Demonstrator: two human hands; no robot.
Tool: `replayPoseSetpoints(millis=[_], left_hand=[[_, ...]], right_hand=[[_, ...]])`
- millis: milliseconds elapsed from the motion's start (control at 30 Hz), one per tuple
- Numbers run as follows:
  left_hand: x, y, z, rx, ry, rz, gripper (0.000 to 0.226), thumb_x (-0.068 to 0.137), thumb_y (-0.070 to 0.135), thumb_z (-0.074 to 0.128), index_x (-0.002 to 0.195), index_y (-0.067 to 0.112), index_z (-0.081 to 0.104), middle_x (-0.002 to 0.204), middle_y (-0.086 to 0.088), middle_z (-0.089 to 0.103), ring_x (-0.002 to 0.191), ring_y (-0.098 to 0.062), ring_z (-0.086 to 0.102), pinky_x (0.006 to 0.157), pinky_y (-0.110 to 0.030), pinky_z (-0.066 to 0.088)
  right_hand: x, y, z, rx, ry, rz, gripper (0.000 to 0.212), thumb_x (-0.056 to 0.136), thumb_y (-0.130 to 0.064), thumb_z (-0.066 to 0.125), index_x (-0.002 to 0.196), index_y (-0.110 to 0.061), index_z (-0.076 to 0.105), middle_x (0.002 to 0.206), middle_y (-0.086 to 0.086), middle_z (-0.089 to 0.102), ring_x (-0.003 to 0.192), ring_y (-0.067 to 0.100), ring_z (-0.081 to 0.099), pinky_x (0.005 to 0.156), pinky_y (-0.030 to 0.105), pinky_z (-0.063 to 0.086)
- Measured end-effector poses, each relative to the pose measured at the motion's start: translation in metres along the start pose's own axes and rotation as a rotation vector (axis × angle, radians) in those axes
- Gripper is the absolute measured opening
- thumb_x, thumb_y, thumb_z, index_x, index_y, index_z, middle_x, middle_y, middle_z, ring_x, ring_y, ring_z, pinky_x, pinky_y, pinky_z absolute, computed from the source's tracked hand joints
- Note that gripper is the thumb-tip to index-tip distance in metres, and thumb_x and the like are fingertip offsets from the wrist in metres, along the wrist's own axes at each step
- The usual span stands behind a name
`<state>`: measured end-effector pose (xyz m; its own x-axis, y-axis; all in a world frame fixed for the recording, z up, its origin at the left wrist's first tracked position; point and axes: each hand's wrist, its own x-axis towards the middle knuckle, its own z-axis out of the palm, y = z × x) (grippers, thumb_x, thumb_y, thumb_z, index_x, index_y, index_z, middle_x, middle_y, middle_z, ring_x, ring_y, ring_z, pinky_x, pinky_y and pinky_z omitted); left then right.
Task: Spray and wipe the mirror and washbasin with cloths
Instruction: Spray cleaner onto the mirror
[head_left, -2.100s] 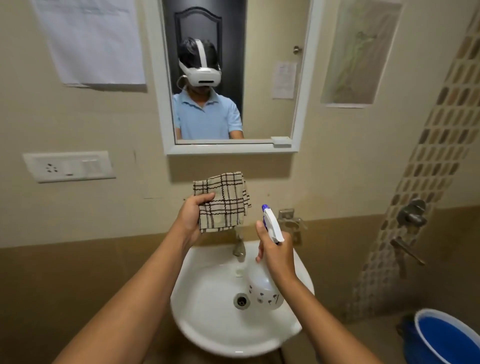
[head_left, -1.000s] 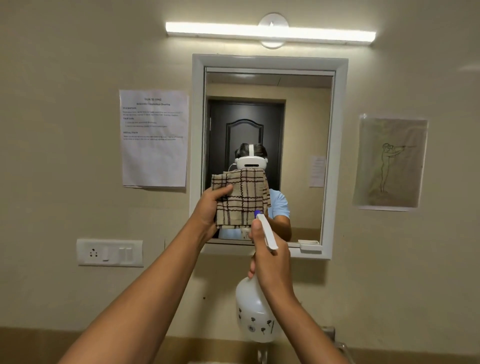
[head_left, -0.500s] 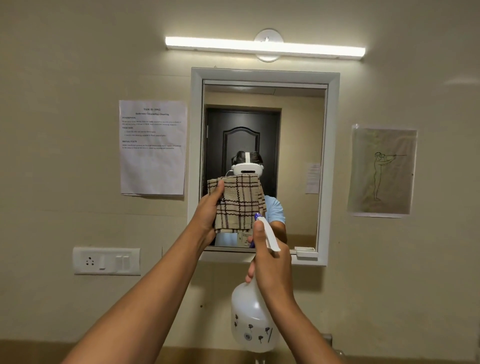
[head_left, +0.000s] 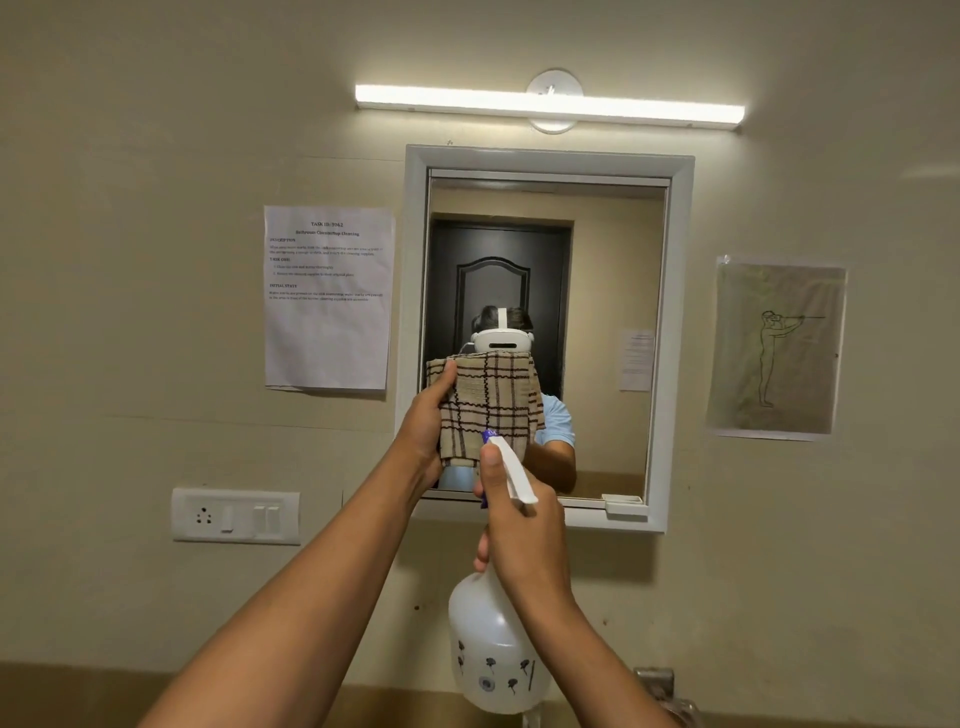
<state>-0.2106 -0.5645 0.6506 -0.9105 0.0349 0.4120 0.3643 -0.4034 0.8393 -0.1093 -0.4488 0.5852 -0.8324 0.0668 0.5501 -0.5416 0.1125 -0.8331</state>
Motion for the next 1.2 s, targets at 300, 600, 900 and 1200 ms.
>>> replayPoseSetpoints(millis=[300, 600, 900, 1200], left_hand=[[0.006, 0.007, -0.012, 0.011, 0.057, 0.028, 0.052, 0.1, 0.052, 0.041, 0.129, 0.014, 0.061, 0.122, -0.013, 0.069, 0.116, -0.033, 0.063, 0.099, -0.051, 0.05], [0.003, 0.006, -0.016, -0.029, 0.058, 0.016, 0.05, 0.101, 0.048, 0.041, 0.124, 0.011, 0.064, 0.12, -0.014, 0.07, 0.114, -0.032, 0.065, 0.101, -0.051, 0.048], [0.0, 0.0, -0.013, 0.015, 0.073, 0.012, 0.054, 0.1, 0.05, 0.042, 0.129, 0.01, 0.061, 0.123, -0.016, 0.068, 0.116, -0.034, 0.064, 0.105, -0.055, 0.045], [-0.006, 0.008, -0.021, 0.024, 0.108, 0.022, 0.051, 0.101, 0.048, 0.04, 0.126, 0.01, 0.063, 0.121, -0.015, 0.07, 0.114, -0.032, 0.065, 0.102, -0.052, 0.048]], right_hand=[[-0.014, 0.013, -0.004, -0.036, -0.022, 0.065, 0.07, 0.074, -0.077, 0.04, 0.08, -0.012, 0.064, 0.052, 0.011, 0.054, 0.044, 0.019, 0.056, 0.041, 0.02, 0.044], [0.0, 0.009, -0.025, -0.014, 0.055, 0.064, 0.064, 0.077, -0.07, 0.042, 0.08, -0.01, 0.064, 0.046, 0.007, 0.054, 0.039, 0.016, 0.056, 0.042, 0.024, 0.049], [0.007, 0.002, -0.018, 0.012, 0.032, 0.041, 0.067, 0.078, -0.073, 0.042, 0.08, -0.01, 0.064, 0.058, 0.016, 0.06, 0.04, 0.016, 0.055, 0.047, 0.031, 0.053], [0.003, 0.012, -0.015, -0.025, 0.018, 0.045, 0.063, 0.081, -0.069, 0.04, 0.08, -0.01, 0.063, 0.043, 0.004, 0.052, 0.037, 0.013, 0.054, 0.042, 0.022, 0.047]])
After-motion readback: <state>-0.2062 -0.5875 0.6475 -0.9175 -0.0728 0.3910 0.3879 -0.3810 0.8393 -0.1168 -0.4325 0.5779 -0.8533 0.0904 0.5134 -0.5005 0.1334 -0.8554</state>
